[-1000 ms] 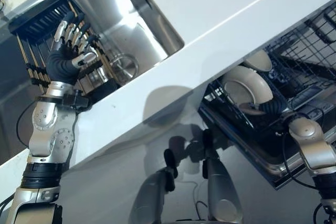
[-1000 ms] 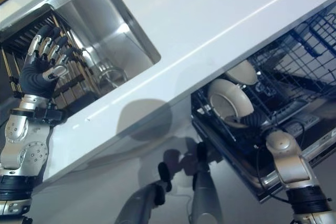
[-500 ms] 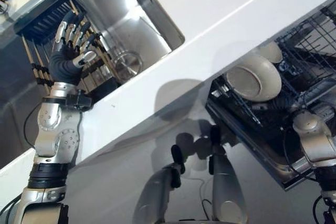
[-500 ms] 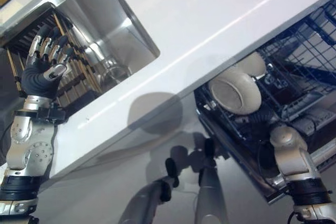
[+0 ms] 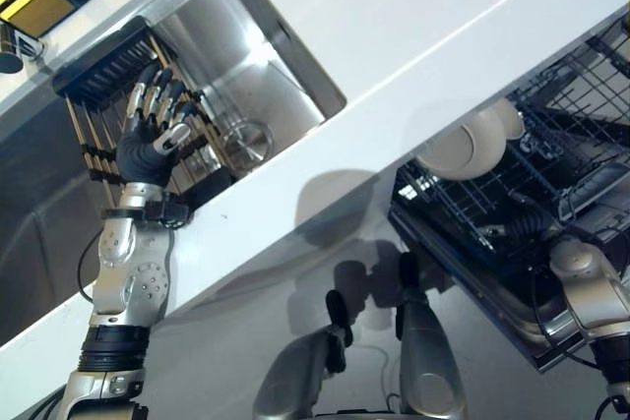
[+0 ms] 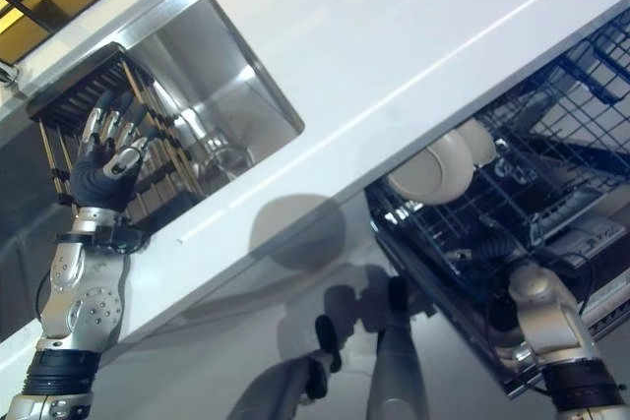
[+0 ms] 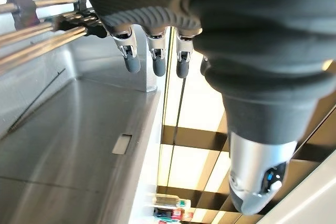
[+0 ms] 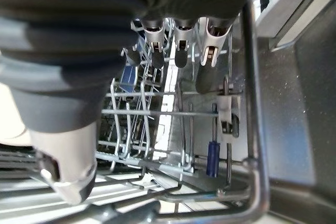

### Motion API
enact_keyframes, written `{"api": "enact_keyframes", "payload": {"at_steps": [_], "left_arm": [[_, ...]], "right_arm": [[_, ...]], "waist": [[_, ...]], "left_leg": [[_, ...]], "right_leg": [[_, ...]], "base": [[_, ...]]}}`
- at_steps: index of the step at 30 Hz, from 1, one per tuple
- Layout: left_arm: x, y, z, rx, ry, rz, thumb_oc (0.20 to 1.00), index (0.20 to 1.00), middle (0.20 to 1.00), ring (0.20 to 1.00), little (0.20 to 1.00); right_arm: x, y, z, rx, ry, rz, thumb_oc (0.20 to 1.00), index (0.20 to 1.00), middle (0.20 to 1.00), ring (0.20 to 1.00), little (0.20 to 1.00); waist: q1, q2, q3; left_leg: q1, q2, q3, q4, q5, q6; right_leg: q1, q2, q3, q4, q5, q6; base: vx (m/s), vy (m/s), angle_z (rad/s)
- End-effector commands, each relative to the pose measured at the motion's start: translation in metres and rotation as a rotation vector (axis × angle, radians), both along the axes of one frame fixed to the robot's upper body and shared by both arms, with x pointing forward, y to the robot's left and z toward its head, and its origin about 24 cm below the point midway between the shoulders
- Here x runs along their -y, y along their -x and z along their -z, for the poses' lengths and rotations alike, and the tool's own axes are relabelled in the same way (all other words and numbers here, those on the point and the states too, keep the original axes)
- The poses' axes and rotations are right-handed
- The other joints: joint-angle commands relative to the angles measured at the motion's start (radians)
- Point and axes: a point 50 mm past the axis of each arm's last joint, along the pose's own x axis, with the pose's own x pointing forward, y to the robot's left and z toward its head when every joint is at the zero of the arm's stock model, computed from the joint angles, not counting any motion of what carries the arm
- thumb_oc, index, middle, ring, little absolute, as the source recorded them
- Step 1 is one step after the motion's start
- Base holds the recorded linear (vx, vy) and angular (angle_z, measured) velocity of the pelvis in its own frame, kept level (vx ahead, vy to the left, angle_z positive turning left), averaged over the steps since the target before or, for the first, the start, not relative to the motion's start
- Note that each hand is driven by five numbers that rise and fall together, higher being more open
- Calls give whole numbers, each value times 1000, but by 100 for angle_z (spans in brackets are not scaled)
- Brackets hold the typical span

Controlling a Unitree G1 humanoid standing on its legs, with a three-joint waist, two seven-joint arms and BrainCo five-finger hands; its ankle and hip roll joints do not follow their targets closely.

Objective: Pick up plates and place into dishwasher.

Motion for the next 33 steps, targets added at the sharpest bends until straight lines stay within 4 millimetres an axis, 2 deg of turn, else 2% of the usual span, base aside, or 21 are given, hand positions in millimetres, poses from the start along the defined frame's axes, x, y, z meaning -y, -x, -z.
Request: {"api": "enact_keyframes", "payload": {"at_steps": [1,5,8,13,19,21,26,33], "left_arm": [[-14,8,1,27,6,-30,1000,1000,1000,1000,1000],[-20,12,10,-6,11,-37,1000,1000,1000,1000,1000],[-22,13,15,-24,9,-39,1000,1000,1000,1000,1000],[-27,17,28,-57,10,-43,1000,1000,1000,1000,1000],[-33,27,48,-114,29,-56,1000,1000,1000,1000,1000],[-33,31,57,-136,40,-62,1000,1000,1000,1000,1000],[-34,42,74,-171,80,-87,1000,1000,1000,1000,1000],[-31,44,84,-181,140,-114,1000,1000,1000,1000,1000]], "right_arm": [[8,10,5,27,-24,23,1000,1000,1000,1000,1000],[10,20,13,11,-46,29,1000,1000,1000,1000,1000],[8,21,10,60,-80,13,1000,1000,1000,1000,1000],[7,22,-8,205,-104,-3,1000,1000,1000,1000,1000],[1,30,-41,457,-148,-43,1000,1000,1000,1000,1000],[1,36,-44,505,-180,-23,1000,1000,1000,1000,1000],[10,51,-31,470,-227,65,1000,1000,1000,1000,1000],[16,59,-12,440,-262,182,1000,1000,1000,1000,1000]], "waist": [[-8,-52,-84],[-14,-63,-126],[-16,-68,-151],[-21,-77,-199],[-32,-69,-258],[-38,-60,-274],[-55,-29,-288],[-82,31,-255]], "left_leg": [[-62,-15,-28,34,6,-2],[-10,-9,-28,23,-9,-2],[16,-6,-26,13,-14,-2],[57,-2,-26,1,-32,-2],[98,0,-22,-11,-53,-1],[109,-1,-20,-11,-60,-1],[124,-9,-15,-14,-67,2],[104,-21,4,-1,-64,6]], "right_leg": [[62,9,-24,69,-167,19],[122,16,-22,51,-179,19],[152,21,-20,32,-179,18],[198,28,-15,10,-188,22],[232,34,-2,-3,-202,29],[238,32,4,0,-209,31],[236,22,13,14,-226,35],[182,0,34,53,-235,42]], "base": [[80,-18,-3],[69,-22,-4],[66,-30,-3],[60,-33,-2],[86,-6,-3],[103,33,-3],[85,64,-2],[20,91,-8]]}}
